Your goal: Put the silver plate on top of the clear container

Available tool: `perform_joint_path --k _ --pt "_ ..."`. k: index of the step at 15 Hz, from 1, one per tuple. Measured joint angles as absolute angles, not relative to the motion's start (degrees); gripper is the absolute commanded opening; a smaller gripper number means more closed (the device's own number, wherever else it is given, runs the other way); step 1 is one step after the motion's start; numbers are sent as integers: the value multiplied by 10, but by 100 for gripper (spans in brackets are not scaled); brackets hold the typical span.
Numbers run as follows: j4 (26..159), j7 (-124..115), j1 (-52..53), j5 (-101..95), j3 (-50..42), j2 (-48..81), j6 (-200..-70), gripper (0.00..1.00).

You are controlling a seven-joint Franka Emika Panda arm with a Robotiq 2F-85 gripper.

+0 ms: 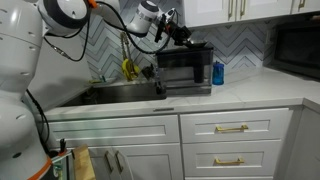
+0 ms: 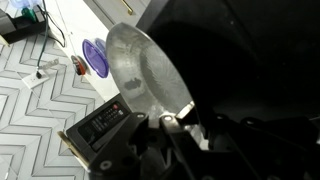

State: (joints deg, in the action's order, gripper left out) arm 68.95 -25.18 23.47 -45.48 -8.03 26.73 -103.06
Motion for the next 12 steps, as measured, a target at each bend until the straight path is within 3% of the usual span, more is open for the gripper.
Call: perform_joint_path --k 9,12 --pt "670 -220 235 -446 -75 267 -1031 98" --pt "657 -211 235 -403 -65 266 -1019 100"
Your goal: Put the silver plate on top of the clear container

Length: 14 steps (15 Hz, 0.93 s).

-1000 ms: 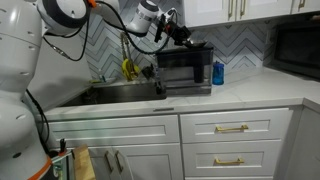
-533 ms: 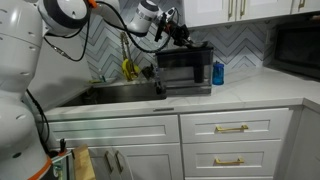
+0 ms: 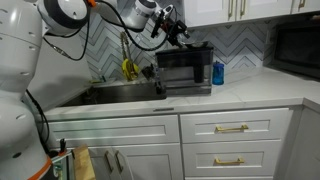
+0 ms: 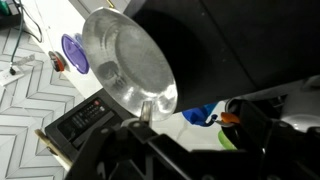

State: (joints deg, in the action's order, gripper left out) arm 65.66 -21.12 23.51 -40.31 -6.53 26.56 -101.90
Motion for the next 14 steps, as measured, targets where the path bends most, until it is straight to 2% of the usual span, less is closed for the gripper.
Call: perform_joint_path --k 6,14 --pt "608 -189 236 -307 -41 238 -924 100" --pt "589 -57 235 -146 -3 131 -737 100"
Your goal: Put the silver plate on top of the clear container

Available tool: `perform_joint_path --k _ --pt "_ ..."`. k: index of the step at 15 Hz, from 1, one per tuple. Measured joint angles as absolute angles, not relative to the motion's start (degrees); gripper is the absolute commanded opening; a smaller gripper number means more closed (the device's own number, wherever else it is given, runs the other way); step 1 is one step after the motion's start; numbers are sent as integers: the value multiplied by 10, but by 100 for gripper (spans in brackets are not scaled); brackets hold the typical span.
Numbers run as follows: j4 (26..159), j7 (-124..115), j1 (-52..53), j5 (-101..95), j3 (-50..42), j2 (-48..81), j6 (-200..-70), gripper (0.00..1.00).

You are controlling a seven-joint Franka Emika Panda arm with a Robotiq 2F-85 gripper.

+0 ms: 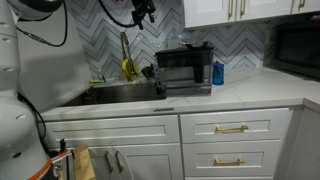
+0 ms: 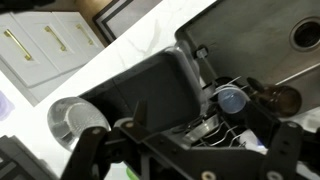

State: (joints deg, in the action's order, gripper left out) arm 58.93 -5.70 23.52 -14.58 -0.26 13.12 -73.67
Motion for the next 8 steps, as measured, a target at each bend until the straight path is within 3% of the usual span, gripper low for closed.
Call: perform_joint_path --k 4,8 --pt "645 34 228 -102 -2 43 -651 100" --pt "724 108 222 -101 -4 -60 -691 100"
